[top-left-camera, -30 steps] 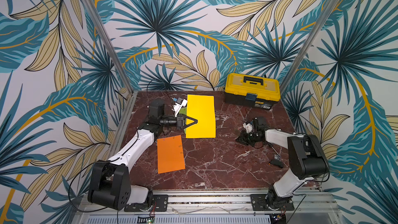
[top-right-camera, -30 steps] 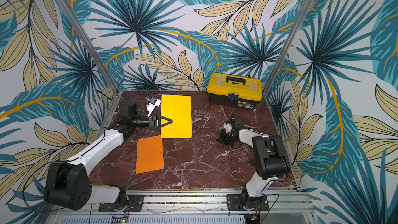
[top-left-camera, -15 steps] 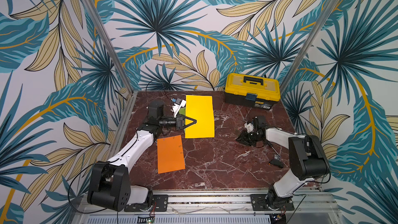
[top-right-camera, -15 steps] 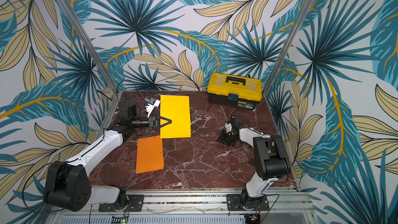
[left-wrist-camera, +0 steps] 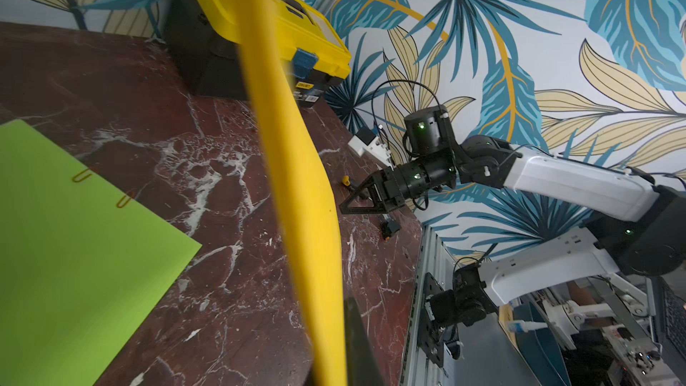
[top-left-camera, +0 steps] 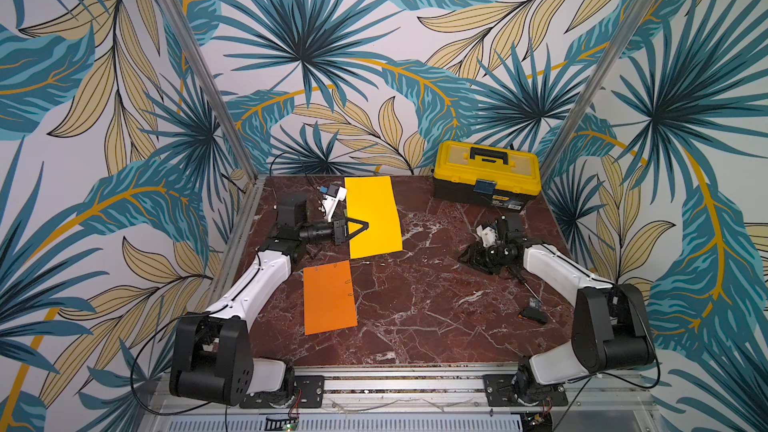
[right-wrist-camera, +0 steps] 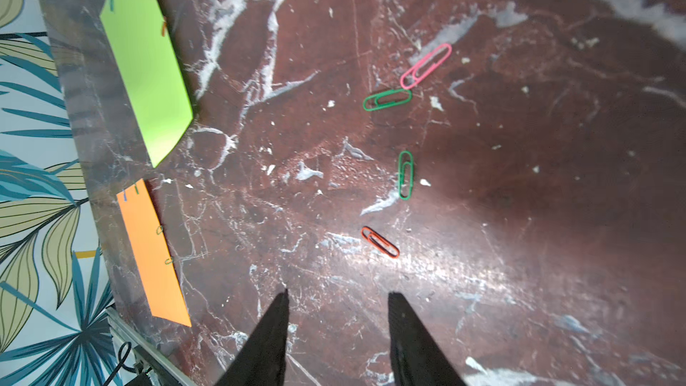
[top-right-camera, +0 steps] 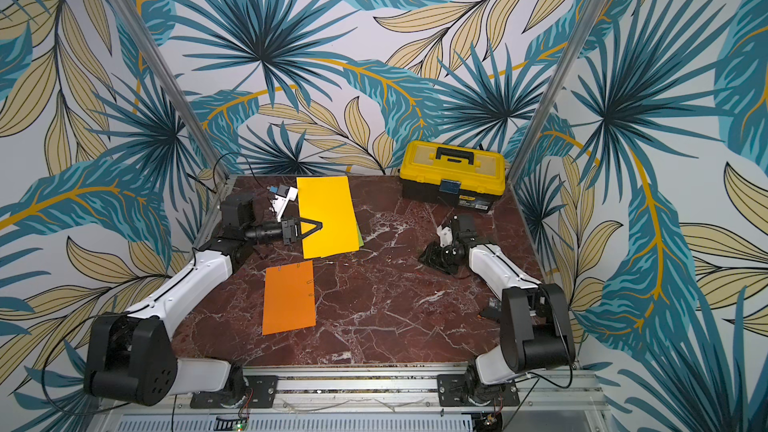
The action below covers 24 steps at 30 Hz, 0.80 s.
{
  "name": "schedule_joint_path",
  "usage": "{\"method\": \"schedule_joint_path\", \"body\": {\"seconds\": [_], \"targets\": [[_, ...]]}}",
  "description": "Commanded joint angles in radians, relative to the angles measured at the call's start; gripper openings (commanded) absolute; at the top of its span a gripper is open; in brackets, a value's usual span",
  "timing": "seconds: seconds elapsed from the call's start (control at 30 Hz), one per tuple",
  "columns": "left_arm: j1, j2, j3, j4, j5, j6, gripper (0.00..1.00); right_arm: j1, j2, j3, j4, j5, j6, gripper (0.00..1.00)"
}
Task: Unclip the paperclips from the documents
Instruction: Place the paper clip at the center of the board, then place the document at the center of the board.
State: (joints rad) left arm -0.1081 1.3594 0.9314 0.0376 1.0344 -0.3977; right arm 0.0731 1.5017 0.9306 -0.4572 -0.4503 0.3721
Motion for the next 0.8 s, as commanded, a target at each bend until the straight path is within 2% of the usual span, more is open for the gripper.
{"method": "schedule_joint_path", "body": {"seconds": [0.0,0.27,0.53,0.77], "targets": [[0.046,0.004,-0.006,0.007,-0.066,-0.007,0.0,0.007,-0.028,0.024,-0.06,-0.04,-0.028,0.48],[0.168,0.049,-0.008,-0.017,-0.136,-0.017,0.0,0.023,-0.062,0.044,-0.064,-0.078,-0.029,0.51],[0.288,0.159,0.004,-0.03,-0.221,-0.057,0.0,0.034,-0.07,0.044,-0.061,-0.088,-0.031,0.52],[0.342,0.288,0.042,-0.031,-0.232,-0.084,0.0,0.037,-0.068,0.038,-0.055,-0.097,-0.032,0.52]]}}
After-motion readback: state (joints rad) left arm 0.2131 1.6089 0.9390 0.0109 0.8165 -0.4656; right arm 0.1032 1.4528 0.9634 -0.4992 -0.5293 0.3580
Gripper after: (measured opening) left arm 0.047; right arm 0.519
